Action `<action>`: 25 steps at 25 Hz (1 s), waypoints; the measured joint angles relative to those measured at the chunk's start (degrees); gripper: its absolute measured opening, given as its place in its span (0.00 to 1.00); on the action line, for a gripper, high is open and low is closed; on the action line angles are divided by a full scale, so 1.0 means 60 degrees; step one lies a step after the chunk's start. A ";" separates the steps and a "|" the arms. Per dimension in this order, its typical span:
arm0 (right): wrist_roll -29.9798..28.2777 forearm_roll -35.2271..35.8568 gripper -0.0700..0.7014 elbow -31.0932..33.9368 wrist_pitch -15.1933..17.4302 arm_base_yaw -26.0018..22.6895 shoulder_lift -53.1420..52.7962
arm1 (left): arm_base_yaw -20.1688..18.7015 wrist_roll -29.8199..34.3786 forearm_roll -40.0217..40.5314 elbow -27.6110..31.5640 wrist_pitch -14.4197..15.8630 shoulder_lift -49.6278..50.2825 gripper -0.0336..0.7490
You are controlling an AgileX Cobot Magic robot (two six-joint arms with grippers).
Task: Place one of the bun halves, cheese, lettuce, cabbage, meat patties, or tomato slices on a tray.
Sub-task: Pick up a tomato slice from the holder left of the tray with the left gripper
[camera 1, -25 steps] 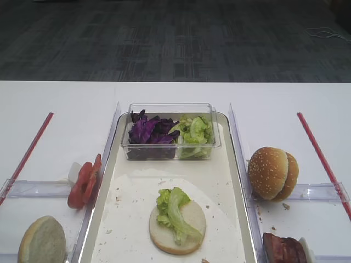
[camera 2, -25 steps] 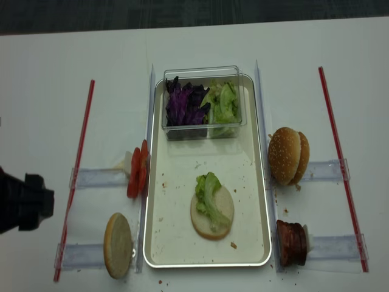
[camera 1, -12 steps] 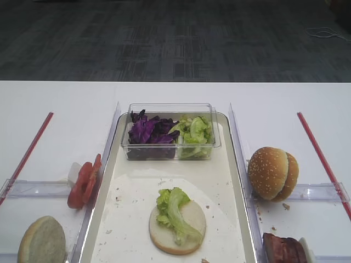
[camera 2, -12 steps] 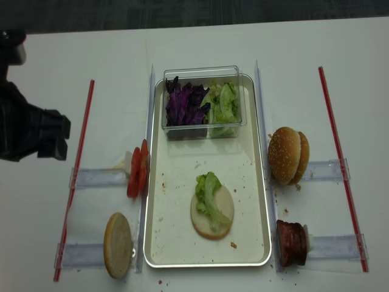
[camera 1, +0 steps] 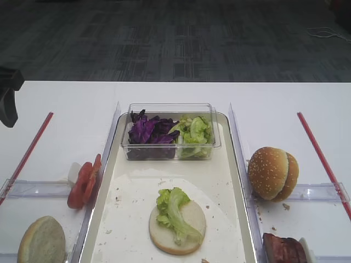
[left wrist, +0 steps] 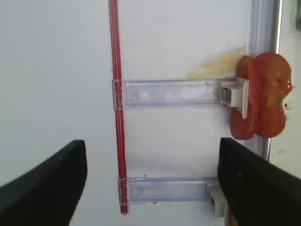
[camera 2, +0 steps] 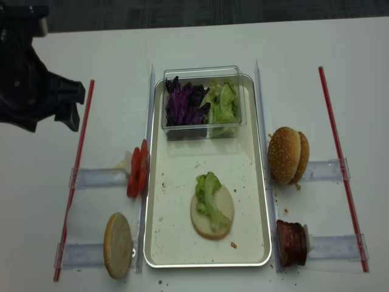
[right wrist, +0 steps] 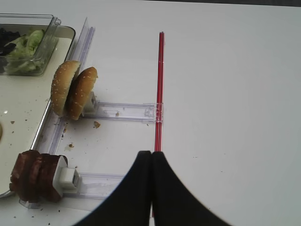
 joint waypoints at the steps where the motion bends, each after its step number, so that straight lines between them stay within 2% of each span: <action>1: 0.0000 0.0000 0.17 0.0000 0.0000 0.0000 0.0000 | 0.0000 0.0000 0.0000 -0.0121 0.0000 0.0163 0.73; 7: 0.0000 0.0000 0.17 0.0000 0.0000 0.0000 0.0000 | 0.0000 0.0014 0.0000 -0.0604 -0.0039 0.0871 0.73; 25: 0.0018 0.0000 0.17 0.0000 0.0000 0.0000 0.0000 | -0.0042 0.0074 0.0000 -0.0683 -0.0039 0.0998 0.73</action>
